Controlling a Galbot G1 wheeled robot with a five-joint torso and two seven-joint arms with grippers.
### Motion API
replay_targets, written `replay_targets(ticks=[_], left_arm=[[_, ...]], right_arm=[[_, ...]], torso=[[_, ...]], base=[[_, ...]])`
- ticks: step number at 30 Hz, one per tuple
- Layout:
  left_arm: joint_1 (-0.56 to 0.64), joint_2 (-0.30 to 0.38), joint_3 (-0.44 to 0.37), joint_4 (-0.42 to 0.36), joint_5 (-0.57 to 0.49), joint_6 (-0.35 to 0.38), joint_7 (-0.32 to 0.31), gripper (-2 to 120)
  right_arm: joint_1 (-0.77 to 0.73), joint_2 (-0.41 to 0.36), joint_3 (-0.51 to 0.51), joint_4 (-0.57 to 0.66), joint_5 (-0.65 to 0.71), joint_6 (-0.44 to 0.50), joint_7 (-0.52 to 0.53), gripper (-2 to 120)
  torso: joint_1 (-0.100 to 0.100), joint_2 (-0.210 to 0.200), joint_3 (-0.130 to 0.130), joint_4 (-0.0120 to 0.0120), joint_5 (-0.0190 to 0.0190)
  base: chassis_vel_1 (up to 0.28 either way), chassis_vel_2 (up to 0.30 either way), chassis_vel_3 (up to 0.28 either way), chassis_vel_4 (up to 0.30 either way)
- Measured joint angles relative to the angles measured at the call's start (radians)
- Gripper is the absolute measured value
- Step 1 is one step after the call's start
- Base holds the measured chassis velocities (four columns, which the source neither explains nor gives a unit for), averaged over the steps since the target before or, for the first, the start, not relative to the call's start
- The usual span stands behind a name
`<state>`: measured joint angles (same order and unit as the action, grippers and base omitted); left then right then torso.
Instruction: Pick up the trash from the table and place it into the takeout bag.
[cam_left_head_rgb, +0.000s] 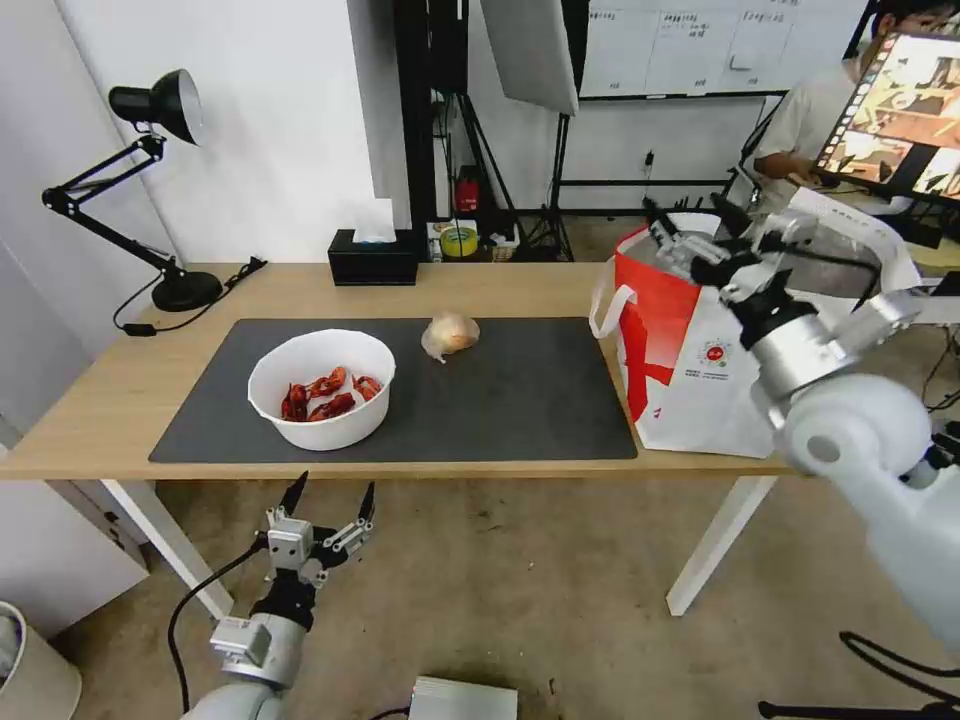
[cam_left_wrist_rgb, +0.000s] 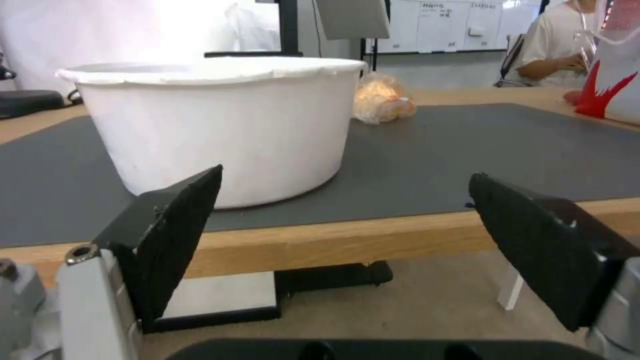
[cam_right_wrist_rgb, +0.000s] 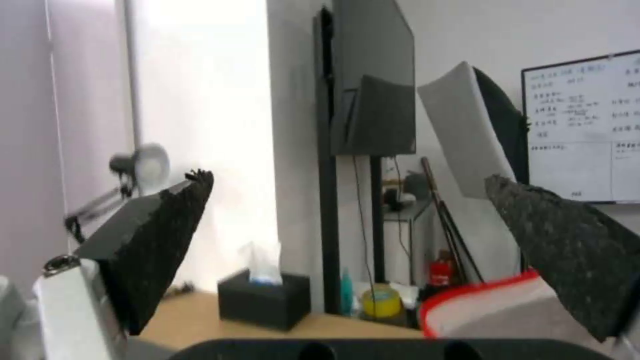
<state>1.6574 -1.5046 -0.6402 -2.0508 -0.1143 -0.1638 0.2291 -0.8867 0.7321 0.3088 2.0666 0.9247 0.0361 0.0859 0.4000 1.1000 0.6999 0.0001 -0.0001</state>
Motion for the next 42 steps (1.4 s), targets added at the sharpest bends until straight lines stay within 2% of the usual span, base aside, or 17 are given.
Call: replay_targets(ticks=[6, 8, 9, 12, 13, 15, 17, 18, 19, 20, 21, 28, 30, 33, 42], left_arm=[[0.004, 0.002, -0.006, -0.001, 0.0, 0.0, 0.0, 100], [0.004, 0.003, -0.008, -0.001, -0.002, 0.0, -0.001, 100], [0.004, 0.003, -0.008, -0.001, -0.002, 0.0, -0.001, 100], [0.0, 0.008, -0.005, 0.003, -0.002, 0.001, -0.002, 100], [0.0, 0.008, -0.005, 0.003, -0.002, 0.001, -0.002, 100], [-0.003, 0.011, -0.004, 0.004, 0.0, 0.017, -0.008, 100], [-0.003, 0.011, -0.004, 0.004, 0.0, 0.017, -0.008, 100], [-0.007, 0.015, -0.003, 0.009, 0.0, 0.023, -0.019, 100], [-0.012, 0.026, -0.002, 0.02, 0.001, 0.026, -0.031, 100], [-0.012, 0.026, -0.002, 0.02, 0.001, 0.026, -0.031, 100], [-0.017, 0.032, -0.002, 0.028, -0.002, 0.027, -0.038, 100], [-0.018, 0.029, -0.002, 0.031, -0.008, 0.027, -0.051, 100], [-0.018, 0.03, -0.002, 0.032, -0.014, 0.028, -0.059, 100], [-0.016, 0.037, -0.001, 0.031, -0.036, 0.028, -0.063, 100], [-0.013, 0.061, 0.003, 0.034, -0.054, 0.027, -0.063, 100]], right_arm=[[-0.12, 0.047, 0.017, 0.03, -0.133, 0.022, -0.013, 100], [-0.213, 0.092, 0.035, 0.041, -0.208, 0.05, -0.022, 100], [-0.213, 0.092, 0.035, 0.041, -0.208, 0.05, -0.022, 100], [-0.337, 0.17, 0.062, 0.034, -0.325, 0.094, -0.032, 100], [-0.337, 0.17, 0.062, 0.034, -0.325, 0.094, -0.032, 100], [-0.418, 0.241, 0.091, 0.021, -0.407, 0.117, -0.033, 100], [-0.418, 0.241, 0.091, 0.021, -0.407, 0.117, -0.033, 100], [-0.456, 0.282, 0.107, 0.009, -0.453, 0.135, -0.033, 100], [-0.523, 0.358, 0.133, -0.013, -0.531, 0.166, -0.037, 100], [-0.523, 0.358, 0.133, -0.013, -0.531, 0.166, -0.037, 100], [-0.588, 0.443, 0.142, -0.028, -0.6, 0.185, -0.037, 100], [-0.652, 0.523, 0.11, -0.033, -0.685, 0.199, -0.035, 100], [-0.685, 0.574, 0.087, -0.042, -0.729, 0.21, -0.037, 100], [-0.704, 0.61, 0.078, -0.05, -0.765, 0.219, -0.041, 100], [-0.744, 0.665, 0.07, -0.053, -0.819, 0.236, -0.049, 100]], torso=[[0.0, 0.0, 0.0, 0.0, 0.0], [0.0, 0.0, 0.0, 0.0, 0.0], [0.0, 0.0, 0.0, 0.0, 0.0], [0.0, 0.0, 0.0, -0.0001, 0.0], [0.0, 0.0, 0.0, -0.0001, 0.0], [0.0, 0.0, 0.0, -0.0003, 0.0001], [0.0, 0.0, 0.0, -0.0003, 0.0001], [0.0, 0.0, 0.0, -0.0002, 0.0001], [0.0, 0.0, 0.0, -0.0002, -0.0001], [0.0, 0.0, 0.0, -0.0002, -0.0001], [0.0, 0.0, 0.0, -0.0001, 0.0], [0.0, 0.0, 0.0, -0.0001, -0.0001], [0.0, 0.0, 0.0, 0.0, -0.0001], [0.0, 0.0, 0.0, 0.0, -0.0001], [0.0, 0.0, 0.0, 0.0, 0.0]], base=[[0.0, 0.0, 0.0, 0.0], [0.0, 0.0, 0.0, 0.0], [0.0, 0.0, 0.0, 0.0], [0.0, 0.0, 0.0, 0.0], [0.0, 0.0, 0.0, 0.0], [0.0, 0.0, 0.0, 0.0], [0.0, 0.0, 0.0, 0.0], [0.0, 0.0, 0.0, 0.0], [0.0, 0.0, 0.0, 0.0], [0.0, 0.0, 0.0, 0.0], [0.0, 0.0, 0.0, 0.0], [0.0, 0.0, 0.0, 0.0], [0.0, 0.0, 0.0, 0.0], [0.0, 0.0, 0.0, 0.0], [0.0, 0.0, 0.0, 0.0]])
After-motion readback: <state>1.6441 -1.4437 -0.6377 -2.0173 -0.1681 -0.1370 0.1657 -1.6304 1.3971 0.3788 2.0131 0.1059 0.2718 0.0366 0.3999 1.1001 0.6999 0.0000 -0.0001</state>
